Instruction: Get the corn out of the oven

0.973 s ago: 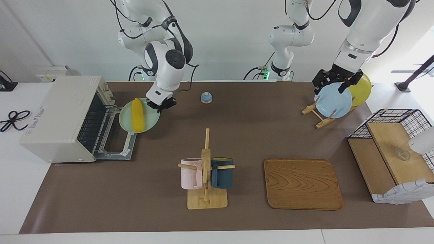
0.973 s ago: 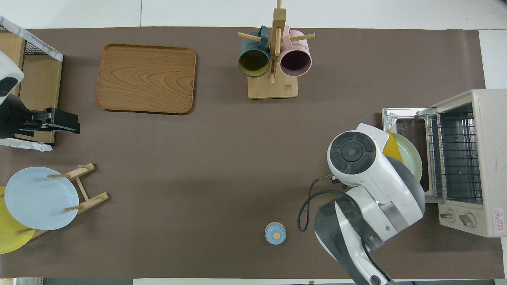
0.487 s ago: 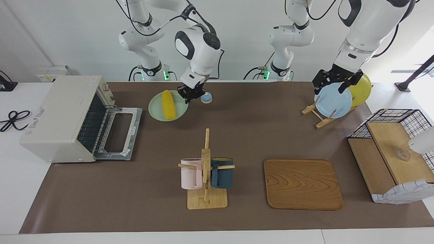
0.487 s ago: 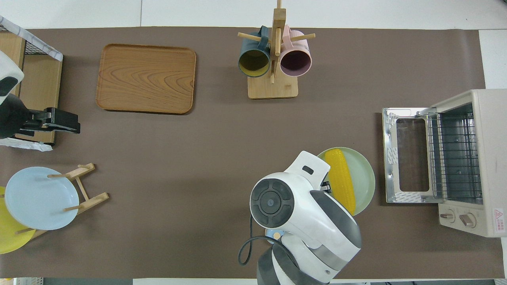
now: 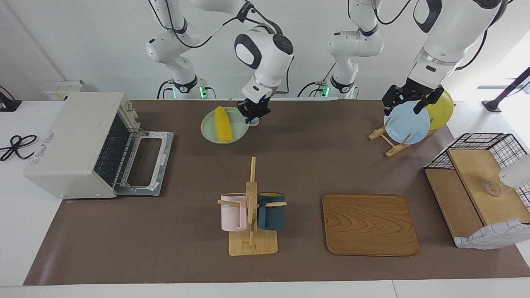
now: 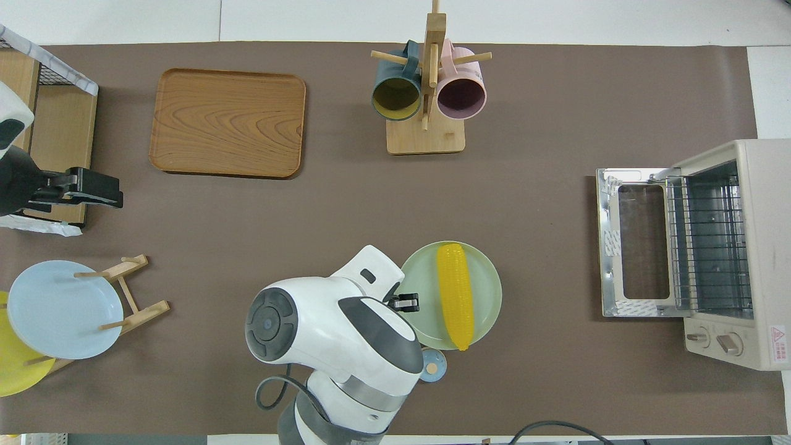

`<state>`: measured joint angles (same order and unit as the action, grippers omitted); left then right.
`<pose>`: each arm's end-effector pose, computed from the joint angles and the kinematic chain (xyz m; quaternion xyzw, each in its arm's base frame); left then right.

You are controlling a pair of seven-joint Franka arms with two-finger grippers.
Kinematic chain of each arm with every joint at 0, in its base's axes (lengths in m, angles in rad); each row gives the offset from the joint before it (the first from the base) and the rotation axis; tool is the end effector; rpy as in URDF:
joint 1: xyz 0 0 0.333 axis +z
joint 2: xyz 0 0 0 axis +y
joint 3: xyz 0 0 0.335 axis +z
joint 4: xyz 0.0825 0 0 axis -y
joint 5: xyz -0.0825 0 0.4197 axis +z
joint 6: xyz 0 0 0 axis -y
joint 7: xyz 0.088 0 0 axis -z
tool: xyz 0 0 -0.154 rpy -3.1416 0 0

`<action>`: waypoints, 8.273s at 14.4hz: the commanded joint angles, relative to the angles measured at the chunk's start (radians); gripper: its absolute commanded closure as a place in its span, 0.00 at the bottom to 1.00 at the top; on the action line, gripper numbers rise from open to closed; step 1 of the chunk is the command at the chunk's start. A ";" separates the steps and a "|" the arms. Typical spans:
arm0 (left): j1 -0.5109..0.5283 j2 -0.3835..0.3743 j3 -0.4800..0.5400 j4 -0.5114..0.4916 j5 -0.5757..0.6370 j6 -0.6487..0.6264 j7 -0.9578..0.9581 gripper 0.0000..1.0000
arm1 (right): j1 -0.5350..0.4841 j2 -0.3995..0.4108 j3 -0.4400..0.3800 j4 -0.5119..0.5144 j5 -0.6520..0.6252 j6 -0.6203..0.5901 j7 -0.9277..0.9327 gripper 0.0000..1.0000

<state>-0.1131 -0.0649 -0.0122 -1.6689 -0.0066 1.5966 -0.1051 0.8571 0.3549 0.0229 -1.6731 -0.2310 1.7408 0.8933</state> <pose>0.5651 -0.0724 0.5865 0.9999 -0.0100 -0.0040 0.0025 0.4385 0.4797 0.3377 0.9838 0.0289 -0.0079 0.1768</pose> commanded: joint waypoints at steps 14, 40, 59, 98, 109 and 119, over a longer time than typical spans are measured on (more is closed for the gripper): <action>0.007 -0.010 -0.003 -0.019 0.010 0.028 -0.002 0.00 | -0.050 0.154 0.003 0.035 0.021 0.209 0.013 1.00; -0.282 -0.004 -0.012 -0.164 -0.073 0.216 -0.316 0.00 | -0.550 -0.344 0.002 -0.003 0.174 -0.253 -0.572 0.41; -0.688 0.407 -0.012 -0.190 -0.118 0.689 -0.548 0.00 | -0.713 -0.438 -0.004 -0.844 -0.013 0.588 -0.525 1.00; -0.723 0.468 0.000 -0.194 -0.118 0.708 -0.593 1.00 | -0.894 -0.577 -0.034 -0.439 -0.110 -0.033 -1.028 1.00; -0.386 0.298 0.034 -0.086 -0.062 0.390 -0.406 1.00 | -0.800 -0.554 -0.026 -0.343 0.160 -0.050 -0.950 1.00; -0.159 0.712 0.025 0.364 -0.075 0.407 -0.133 1.00 | -0.816 -0.369 -0.037 -0.177 0.202 -0.167 -0.947 1.00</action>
<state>-0.3048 0.4917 0.0285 -1.5047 -0.0816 2.0209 -0.2595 0.0583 -0.0932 -0.0124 -1.9101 -0.0566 1.6059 -0.0618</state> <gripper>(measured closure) 0.445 0.991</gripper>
